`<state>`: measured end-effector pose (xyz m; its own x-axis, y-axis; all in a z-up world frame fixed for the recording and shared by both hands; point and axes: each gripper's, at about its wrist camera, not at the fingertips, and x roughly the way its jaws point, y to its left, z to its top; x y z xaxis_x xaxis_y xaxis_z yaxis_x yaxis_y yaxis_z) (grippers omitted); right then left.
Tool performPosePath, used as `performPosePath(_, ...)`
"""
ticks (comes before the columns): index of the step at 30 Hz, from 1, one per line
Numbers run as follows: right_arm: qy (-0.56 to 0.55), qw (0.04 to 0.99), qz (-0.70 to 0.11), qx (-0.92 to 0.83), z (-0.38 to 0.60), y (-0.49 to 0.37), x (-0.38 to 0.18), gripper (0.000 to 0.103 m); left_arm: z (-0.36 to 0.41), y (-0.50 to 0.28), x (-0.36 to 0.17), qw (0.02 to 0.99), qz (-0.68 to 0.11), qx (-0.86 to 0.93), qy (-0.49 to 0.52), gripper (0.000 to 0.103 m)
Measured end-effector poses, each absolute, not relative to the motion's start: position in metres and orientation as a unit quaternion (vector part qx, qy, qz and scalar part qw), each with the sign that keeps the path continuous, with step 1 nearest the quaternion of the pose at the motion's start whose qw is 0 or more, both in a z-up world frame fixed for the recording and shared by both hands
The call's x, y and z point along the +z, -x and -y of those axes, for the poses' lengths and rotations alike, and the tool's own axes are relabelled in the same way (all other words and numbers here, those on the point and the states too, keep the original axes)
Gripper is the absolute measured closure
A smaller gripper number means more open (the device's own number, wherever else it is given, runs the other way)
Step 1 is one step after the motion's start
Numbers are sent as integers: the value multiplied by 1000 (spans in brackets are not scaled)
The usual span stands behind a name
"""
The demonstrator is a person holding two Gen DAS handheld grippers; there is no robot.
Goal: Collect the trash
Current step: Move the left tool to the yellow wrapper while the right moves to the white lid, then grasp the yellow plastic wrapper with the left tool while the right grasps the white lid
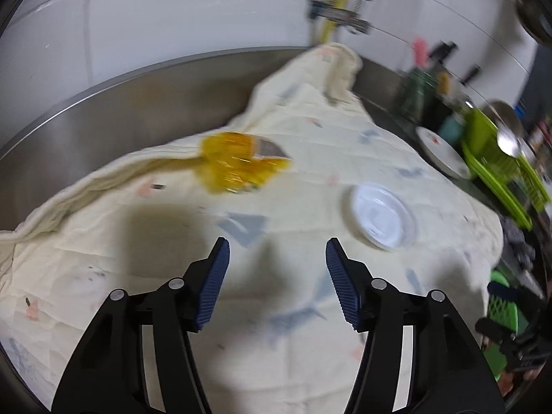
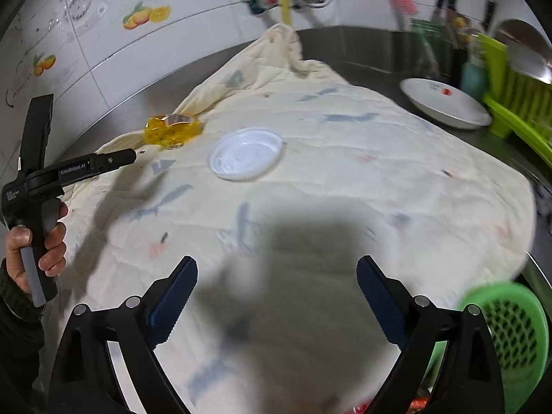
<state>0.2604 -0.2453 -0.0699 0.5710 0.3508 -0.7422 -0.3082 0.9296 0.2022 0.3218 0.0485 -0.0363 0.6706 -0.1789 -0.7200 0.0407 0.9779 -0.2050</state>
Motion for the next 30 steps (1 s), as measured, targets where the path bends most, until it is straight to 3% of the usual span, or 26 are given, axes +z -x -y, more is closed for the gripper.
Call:
performPosePath(7,-24,881,-426,203,211,-311,-77,13,-78,-344,-41,908,-398,-33,128,42)
performPosePath(12,-11,874,-436,216,195,-343,-85,12,-84,-364,-44,906,-397,-22,147,30)
performPosePath(21,18,863,-459,211,184,-368,-103,8,-91,-398,-54,893,-397,-17,211,23)
performPosePath(25,26,861,-463,208,183,-375,-106,7,-92,-410,-57,889,-399,-7,226,23)
performPosePath(27,27,861,-464,208,181,-378,-106,7,-88,-415,-58,891,-399,-5,218,35)
performPosePath(30,25,861,-465,208,180,-382,-106,7,-84,-422,-59,889,-406,-5,213,44)
